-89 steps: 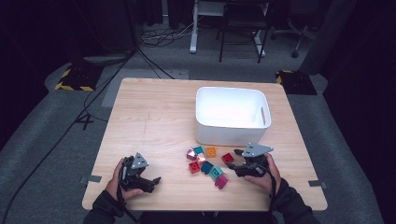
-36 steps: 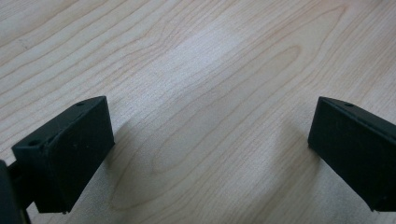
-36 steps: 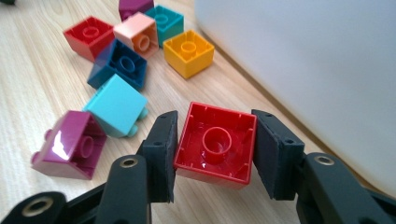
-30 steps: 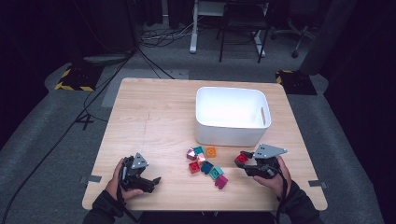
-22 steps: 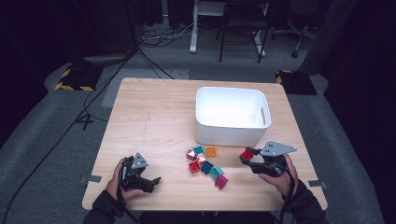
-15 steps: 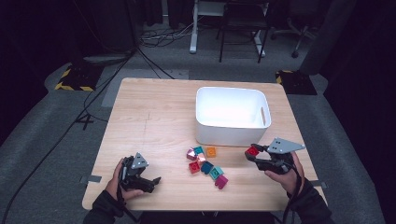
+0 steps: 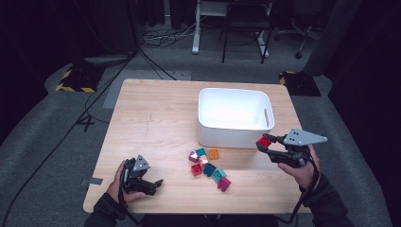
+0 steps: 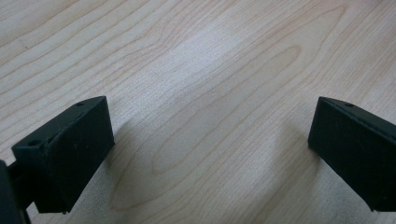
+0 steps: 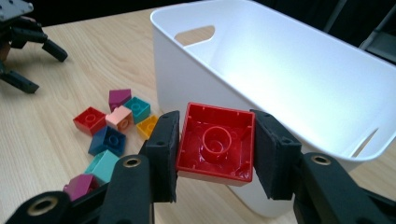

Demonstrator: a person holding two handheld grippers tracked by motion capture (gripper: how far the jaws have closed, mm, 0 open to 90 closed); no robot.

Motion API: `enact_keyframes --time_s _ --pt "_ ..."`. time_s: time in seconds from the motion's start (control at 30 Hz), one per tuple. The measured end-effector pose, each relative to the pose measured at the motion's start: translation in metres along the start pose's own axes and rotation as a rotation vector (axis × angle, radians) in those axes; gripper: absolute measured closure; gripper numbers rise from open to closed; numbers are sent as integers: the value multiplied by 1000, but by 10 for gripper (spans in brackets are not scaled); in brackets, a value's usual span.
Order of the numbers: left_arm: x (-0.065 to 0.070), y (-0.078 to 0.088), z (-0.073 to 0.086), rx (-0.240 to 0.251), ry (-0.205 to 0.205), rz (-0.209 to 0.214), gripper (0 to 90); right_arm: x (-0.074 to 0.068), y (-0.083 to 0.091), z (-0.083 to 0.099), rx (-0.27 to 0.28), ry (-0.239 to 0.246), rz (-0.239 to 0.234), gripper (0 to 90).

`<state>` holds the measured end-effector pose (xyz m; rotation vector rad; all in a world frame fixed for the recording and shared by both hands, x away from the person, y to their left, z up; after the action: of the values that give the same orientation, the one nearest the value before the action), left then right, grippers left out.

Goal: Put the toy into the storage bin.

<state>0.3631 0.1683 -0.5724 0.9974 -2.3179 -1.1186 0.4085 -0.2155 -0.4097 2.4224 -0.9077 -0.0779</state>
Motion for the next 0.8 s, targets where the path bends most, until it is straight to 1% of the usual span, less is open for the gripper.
enact_keyframes --time_s 0.13,0.17,0.23,0.27,0.33,0.37,0.4,0.43,0.5,0.53,0.57,0.73,0.8 --pt "0 0 0 0 0 0 4 3 2 -10 9 -1 11 555" --pt "0 0 0 0 0 0 4 3 2 -10 9 -1 11 555" --pt "0 0 0 0 0 0 4 6 3 -17 18 0 12 557" --pt "0 0 0 0 0 0 4 7 4 -19 13 -8 15 558" --pt "0 0 0 0 0 0 4 8 3 -21 18 -5 15 559" --pt "0 0 0 0 0 0 4 9 3 -27 31 -3 15 560" --pt "0 0 0 0 0 0 4 9 3 -27 31 -3 15 560" --pt "0 0 0 0 0 0 5 10 3 -32 35 -7 17 561" --pt "0 0 0 0 0 0 4 10 2 -34 38 -4 18 562" --pt "0 0 0 0 0 0 4 10 1 -38 39 -4 16 563" --pt "0 0 0 1 2 0 4 11 0 -40 41 0 24 564" --pt "0 0 0 0 0 0 5 13 -3 -45 44 -10 25 566" --pt "0 0 0 0 0 0 4 17 -5 -49 49 -29 28 569"
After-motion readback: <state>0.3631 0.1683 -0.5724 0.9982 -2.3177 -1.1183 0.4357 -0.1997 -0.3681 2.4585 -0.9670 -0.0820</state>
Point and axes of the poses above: each handheld gripper's, and its own axes: y roughly backward along the jaws, z roughly out of its underside, x roughly to its right, the point moved 9 cm from there along -y, roughly forward along the jaws, and after that the axes turned 3 degrees about -x, right-handed, at the moved point
